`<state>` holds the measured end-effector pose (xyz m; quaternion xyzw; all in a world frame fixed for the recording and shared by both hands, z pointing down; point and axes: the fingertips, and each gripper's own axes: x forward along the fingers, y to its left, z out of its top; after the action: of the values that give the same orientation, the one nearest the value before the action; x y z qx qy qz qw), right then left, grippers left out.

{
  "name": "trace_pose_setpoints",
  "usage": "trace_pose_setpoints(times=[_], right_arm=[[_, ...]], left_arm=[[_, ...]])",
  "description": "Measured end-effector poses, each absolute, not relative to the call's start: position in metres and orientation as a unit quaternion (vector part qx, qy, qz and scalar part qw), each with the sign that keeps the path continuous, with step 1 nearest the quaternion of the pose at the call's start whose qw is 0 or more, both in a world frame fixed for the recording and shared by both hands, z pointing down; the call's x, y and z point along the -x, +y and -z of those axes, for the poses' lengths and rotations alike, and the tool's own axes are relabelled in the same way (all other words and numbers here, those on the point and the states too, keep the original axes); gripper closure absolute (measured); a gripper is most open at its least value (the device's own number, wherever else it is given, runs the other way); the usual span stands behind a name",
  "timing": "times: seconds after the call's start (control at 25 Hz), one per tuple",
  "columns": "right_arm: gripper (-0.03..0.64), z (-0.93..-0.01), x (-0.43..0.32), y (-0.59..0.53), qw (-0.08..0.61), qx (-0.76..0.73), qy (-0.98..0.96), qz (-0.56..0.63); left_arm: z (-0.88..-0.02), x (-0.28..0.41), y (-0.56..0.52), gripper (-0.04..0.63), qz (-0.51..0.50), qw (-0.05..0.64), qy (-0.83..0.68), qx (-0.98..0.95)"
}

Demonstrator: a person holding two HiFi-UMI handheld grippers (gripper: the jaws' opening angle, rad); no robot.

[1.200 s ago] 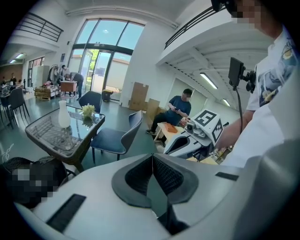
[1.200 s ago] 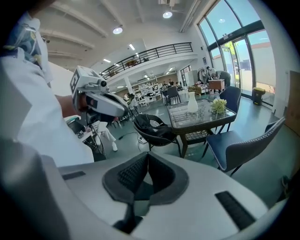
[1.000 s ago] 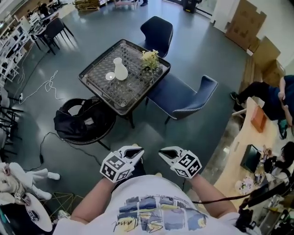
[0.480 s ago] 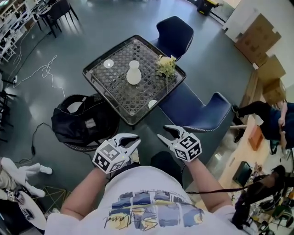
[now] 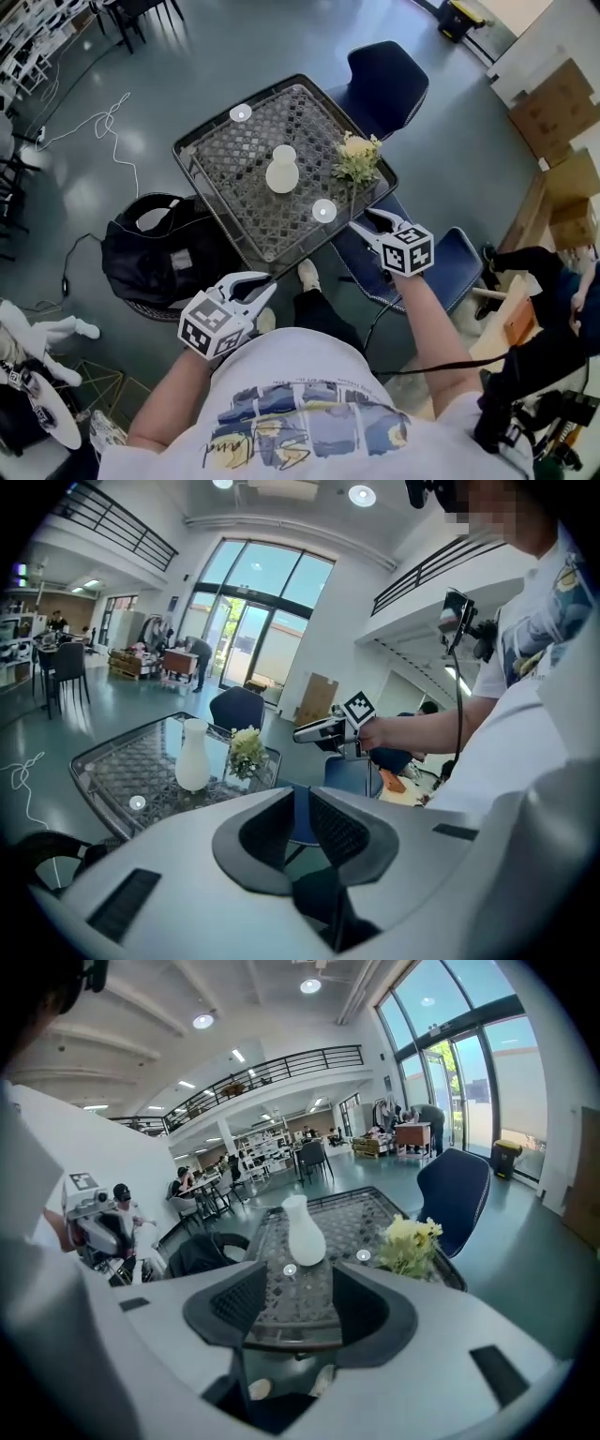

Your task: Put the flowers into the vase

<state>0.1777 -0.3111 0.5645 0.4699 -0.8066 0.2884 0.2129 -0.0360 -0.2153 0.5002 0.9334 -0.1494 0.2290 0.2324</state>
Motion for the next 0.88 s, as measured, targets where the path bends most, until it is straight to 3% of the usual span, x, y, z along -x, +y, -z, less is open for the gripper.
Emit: trace_pose_setpoints(times=[0.32,0.64,0.88], right_arm=[[0.373,-0.585,-0.279,-0.470,0.262,-0.466,-0.802,-0.267],[0.350,-0.659,-0.301,-0.556,0.322,-0.422,-0.801,-0.279],[0.320,-0.715,-0.311,-0.588,0.319,-0.404,-0.775,-0.367]], left_arm=[[-0.493,-0.031,-0.296,0.565,-0.220,0.250,-0.219,-0.917],[-0.496,-0.049,-0.336,0.565,-0.241,0.261,-0.284,-0.891],[-0.503,-0.043,-0.339,0.565,-0.256,0.273,-0.312,-0.873]])
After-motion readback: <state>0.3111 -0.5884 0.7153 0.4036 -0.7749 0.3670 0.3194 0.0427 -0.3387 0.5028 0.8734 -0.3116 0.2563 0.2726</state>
